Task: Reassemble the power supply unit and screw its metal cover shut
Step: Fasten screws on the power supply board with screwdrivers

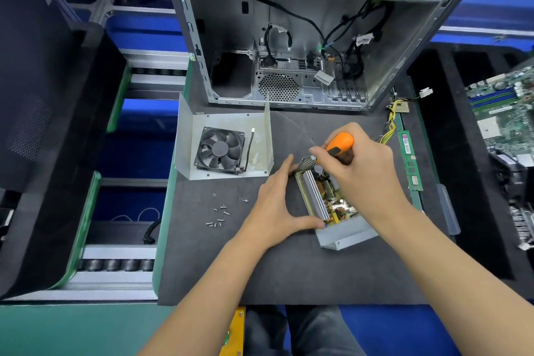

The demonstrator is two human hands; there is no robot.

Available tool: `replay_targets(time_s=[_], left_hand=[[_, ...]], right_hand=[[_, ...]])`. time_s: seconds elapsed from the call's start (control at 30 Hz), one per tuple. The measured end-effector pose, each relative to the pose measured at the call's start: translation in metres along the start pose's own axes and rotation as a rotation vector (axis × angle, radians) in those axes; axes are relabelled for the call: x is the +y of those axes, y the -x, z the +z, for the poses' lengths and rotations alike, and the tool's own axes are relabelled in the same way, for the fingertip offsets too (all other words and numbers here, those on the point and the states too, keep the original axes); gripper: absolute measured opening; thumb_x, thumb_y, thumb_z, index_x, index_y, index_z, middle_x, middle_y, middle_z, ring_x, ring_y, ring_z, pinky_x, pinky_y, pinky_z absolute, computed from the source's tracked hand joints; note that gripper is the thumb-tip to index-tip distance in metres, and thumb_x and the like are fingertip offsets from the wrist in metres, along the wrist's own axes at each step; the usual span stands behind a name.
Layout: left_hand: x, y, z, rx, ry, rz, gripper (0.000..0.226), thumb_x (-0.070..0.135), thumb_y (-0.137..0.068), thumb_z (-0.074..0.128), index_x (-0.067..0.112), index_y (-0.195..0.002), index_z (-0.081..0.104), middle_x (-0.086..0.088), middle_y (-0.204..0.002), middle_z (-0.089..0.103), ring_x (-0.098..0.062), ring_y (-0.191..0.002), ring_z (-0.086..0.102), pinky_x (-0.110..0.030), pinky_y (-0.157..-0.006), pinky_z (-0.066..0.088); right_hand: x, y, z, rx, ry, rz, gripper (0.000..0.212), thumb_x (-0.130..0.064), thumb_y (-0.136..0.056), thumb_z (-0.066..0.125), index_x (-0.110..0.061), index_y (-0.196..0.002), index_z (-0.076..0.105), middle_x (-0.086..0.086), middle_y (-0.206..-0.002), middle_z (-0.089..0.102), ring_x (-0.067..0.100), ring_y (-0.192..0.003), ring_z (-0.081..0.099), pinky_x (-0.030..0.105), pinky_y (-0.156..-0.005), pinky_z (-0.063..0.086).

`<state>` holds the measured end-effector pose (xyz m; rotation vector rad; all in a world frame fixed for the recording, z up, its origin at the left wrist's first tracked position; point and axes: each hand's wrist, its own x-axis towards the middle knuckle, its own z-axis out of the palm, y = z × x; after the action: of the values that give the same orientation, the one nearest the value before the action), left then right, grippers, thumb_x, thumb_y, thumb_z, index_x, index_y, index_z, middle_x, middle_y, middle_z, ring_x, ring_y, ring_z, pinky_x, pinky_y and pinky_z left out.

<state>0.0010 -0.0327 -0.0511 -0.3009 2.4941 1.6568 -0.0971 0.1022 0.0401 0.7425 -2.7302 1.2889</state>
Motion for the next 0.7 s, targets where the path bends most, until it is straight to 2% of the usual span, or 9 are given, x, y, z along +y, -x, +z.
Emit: replay_targets(time_s=[0.2,0.37,0.47,0.7], left_hand=[[-0.0027,-0.0007,0.0013,0.008,0.004,0.011,0.134,0.058,-0.054,0.089,0.038,-0.157,0.004,0.052,-0.134,0.017,-0.002,-0.143,0.023,-0.023,-0.114,0.02],[-0.0009,-0.0009,0.0011,0.001,0.009,-0.002,0.135,0.061,-0.053,0.087,0.036,-0.158,0.006,0.034,-0.144,0.029,-0.004,-0.144,0.024,-0.032,-0.119,0.024],[0.0007,-0.0006,0.0004,0.002,0.012,-0.006,0.135,0.06,-0.053,0.088,0.035,-0.158,0.006,0.03,-0.146,0.029,-0.005,-0.144,0.025,-0.035,-0.12,0.025],[0.0001,0.0,0.0003,0.009,0.0,0.011,0.134,0.059,-0.056,0.089,0.037,-0.157,0.004,0.043,-0.139,0.022,-0.002,-0.143,0.023,-0.027,-0.117,0.021]], right_hand=[[-0.0012,0.0007,0.0022,-0.018,0.024,0.013,0.027,-0.036,-0.086,0.075,-0.018,-0.087,0.055,-0.008,-0.066,0.064,0.008,-0.064,0.061,0.01,-0.06,0.042],[-0.0062,0.0002,0.0029,-0.05,0.068,0.007,0.028,-0.036,-0.086,0.075,-0.016,-0.089,0.055,-0.006,-0.066,0.065,0.009,-0.062,0.062,0.02,-0.064,0.046],[-0.0087,-0.0006,0.0025,-0.047,0.071,0.019,0.028,-0.036,-0.086,0.074,-0.017,-0.089,0.055,-0.008,-0.066,0.064,0.009,-0.063,0.061,0.018,-0.064,0.046],[-0.0076,-0.0009,0.0022,-0.051,0.098,0.019,0.027,-0.037,-0.087,0.073,-0.018,-0.088,0.054,-0.007,-0.064,0.063,0.009,-0.063,0.06,0.018,-0.063,0.045]])
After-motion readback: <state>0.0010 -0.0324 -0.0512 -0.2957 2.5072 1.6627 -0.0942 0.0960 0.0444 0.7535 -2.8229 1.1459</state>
